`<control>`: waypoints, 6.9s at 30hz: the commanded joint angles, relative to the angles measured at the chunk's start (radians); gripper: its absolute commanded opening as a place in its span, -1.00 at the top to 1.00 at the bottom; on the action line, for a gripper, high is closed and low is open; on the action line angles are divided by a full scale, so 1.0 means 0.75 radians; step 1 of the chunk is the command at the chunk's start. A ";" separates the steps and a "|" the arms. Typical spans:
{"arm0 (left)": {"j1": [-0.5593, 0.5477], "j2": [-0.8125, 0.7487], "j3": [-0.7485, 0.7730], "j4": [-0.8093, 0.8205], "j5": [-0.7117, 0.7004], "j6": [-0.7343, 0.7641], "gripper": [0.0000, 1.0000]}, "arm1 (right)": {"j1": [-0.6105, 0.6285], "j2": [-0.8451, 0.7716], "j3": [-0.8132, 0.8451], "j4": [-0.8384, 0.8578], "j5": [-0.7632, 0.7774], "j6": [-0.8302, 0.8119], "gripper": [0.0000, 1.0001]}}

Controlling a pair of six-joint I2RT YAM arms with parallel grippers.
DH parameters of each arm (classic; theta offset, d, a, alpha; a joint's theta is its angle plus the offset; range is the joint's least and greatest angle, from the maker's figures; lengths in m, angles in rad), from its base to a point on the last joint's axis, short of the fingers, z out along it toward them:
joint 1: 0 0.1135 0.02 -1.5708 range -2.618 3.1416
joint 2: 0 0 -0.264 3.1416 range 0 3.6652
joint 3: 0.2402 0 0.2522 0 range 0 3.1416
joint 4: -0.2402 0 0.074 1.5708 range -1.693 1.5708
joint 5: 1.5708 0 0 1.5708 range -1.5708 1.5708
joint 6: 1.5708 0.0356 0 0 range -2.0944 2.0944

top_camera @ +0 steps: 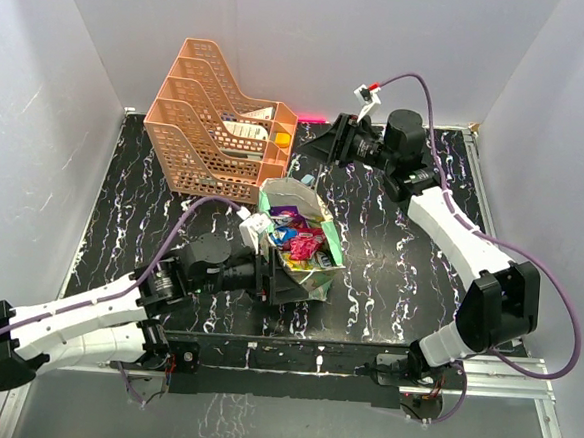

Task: Take the snacks out of the paper bag

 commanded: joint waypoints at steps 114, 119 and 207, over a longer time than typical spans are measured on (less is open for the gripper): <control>0.307 -0.126 0.126 0.153 -0.547 -0.013 -0.76 | -0.099 -0.997 -0.394 -0.484 0.929 0.029 0.85; 0.307 -0.119 0.138 0.199 -0.420 -0.028 -0.59 | -0.099 -0.997 -0.397 -0.479 0.928 0.031 0.85; 0.311 0.270 1.403 -0.831 -1.329 0.995 1.00 | 0.438 -0.471 -0.410 0.247 0.472 0.318 0.85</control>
